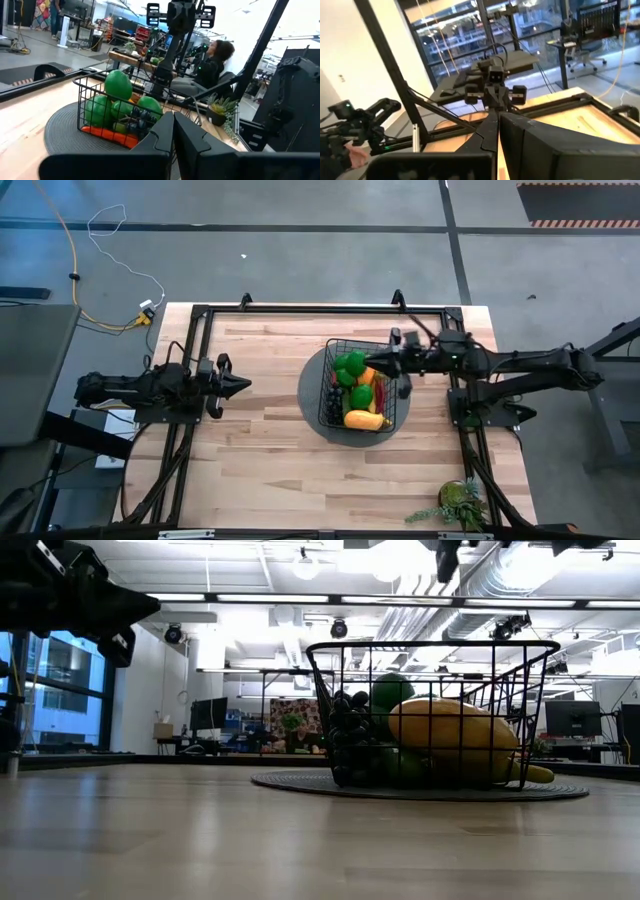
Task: Build produce basket
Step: Return to Home Position
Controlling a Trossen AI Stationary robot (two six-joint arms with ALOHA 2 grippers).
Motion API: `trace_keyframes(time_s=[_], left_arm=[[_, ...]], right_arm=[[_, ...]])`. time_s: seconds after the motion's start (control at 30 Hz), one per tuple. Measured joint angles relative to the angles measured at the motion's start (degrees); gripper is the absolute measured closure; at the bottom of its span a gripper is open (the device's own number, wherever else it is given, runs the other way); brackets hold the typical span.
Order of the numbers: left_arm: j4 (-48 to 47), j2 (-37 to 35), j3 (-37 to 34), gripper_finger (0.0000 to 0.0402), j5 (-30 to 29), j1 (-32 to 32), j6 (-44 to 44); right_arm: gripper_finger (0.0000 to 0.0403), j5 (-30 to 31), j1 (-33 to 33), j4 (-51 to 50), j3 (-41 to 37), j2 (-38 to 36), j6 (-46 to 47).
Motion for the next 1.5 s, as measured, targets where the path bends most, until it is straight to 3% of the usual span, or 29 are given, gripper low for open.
trace_keyframes(time_s=[0.47, 0.73, 0.97, 1.23, 1.4, 1.5], left_arm=[[0.0, 0.0, 0.0, 0.0399, 0.0, 0.0, 0.0], [0.0, 0.0, 0.0, 0.0398, 0.0, 0.0, 0.0], [0.0, 0.0, 0.0, 0.0398, 0.0, 0.0, 0.0], [0.0, 0.0, 0.0, 0.0398, 0.0, 0.0, 0.0], [0.0, 0.0, 0.0, 0.0398, 0.0, 0.0, 0.0], [0.0, 0.0, 0.0, 0.0398, 0.0, 0.0, 0.0]], right_arm=[[0.0403, 1.8, -2.2, 1.2, -21.1, -30.8, 0.5], [0.0403, 4.0, -2.2, 4.4, -30.3, -42.4, -0.2], [0.0403, 5.9, -2.2, 14.0, -39.0, -45.3, 0.2], [0.0403, 7.9, 1.4, 5.8, -39.2, -44.8, -0.4], [0.0403, 14.1, 3.3, -6.1, -39.2, -44.8, -2.5], [0.0403, 14.3, 3.3, -8.3, -39.2, -44.7, -3.6]])
